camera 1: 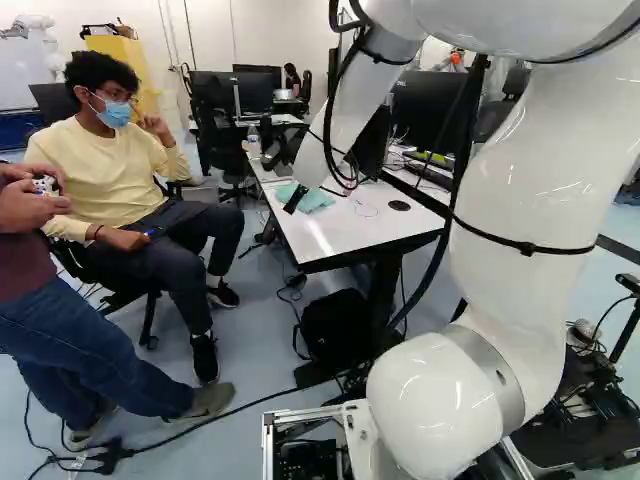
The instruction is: Clean the table with the green towel
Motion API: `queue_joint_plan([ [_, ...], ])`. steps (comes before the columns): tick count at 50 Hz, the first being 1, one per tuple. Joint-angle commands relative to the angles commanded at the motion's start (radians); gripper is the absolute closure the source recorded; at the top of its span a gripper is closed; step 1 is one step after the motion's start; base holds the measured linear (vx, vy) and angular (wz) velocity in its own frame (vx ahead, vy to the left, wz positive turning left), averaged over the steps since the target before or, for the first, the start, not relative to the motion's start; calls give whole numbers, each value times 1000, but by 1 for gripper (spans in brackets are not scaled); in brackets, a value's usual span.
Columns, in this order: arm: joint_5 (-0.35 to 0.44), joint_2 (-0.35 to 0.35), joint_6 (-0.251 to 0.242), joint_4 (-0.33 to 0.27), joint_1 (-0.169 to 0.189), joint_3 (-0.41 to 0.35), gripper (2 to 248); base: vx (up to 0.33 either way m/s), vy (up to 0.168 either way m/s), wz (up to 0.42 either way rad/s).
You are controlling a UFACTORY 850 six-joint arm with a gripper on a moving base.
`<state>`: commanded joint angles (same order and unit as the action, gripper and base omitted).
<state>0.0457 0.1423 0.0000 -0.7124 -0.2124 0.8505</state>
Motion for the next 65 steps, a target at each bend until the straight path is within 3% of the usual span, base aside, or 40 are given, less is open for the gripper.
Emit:
queue_joint_plan([
  [15, -32, -3, 0, 156, 49, -4, 3, 0, 0, 0],
  [41, -165, 5, 0, 424, 125, 5, 3, 0, 0, 0],
  [51, -167, 6, 0, 450, 128, 6, 3, 0, 0, 0],
  [65, -45, -32, 0, 423, 109, -35, 3, 0, 0, 0],
])
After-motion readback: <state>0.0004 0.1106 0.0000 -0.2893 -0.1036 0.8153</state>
